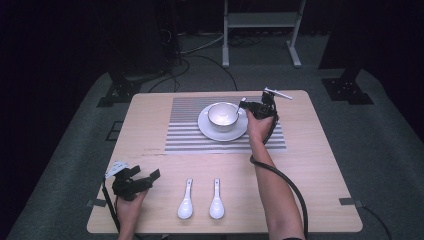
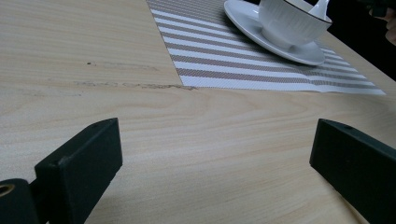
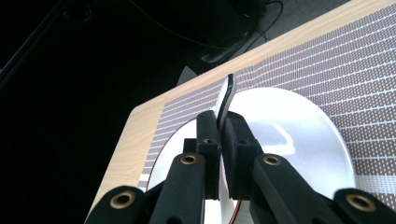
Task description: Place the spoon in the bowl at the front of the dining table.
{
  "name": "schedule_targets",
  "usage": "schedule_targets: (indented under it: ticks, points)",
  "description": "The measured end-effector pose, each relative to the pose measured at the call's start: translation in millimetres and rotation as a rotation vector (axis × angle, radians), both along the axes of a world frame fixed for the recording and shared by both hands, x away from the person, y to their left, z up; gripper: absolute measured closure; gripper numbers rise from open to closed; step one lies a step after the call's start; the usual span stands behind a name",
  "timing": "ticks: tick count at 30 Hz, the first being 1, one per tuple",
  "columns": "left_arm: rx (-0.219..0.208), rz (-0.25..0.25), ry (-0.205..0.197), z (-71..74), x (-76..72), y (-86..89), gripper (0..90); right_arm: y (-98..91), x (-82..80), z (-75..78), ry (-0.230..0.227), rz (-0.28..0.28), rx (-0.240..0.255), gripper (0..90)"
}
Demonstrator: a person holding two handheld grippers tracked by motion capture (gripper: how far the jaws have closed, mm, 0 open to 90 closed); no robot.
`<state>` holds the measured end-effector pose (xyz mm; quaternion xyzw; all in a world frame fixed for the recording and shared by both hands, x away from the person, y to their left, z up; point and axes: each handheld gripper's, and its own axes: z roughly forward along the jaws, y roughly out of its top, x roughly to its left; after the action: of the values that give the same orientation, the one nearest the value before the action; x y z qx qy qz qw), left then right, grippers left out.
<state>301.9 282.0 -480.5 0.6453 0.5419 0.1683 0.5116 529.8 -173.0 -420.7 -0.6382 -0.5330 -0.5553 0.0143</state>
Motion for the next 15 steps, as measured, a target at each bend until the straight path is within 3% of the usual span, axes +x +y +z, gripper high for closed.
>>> schedule_targets:
  ticks: [15]
  points:
    - [-0.005,0.002,0.002,0.0,-0.3,0.5,1.0,1.3,-2.1,-9.8,0.01,0.064,-0.034,85.3]
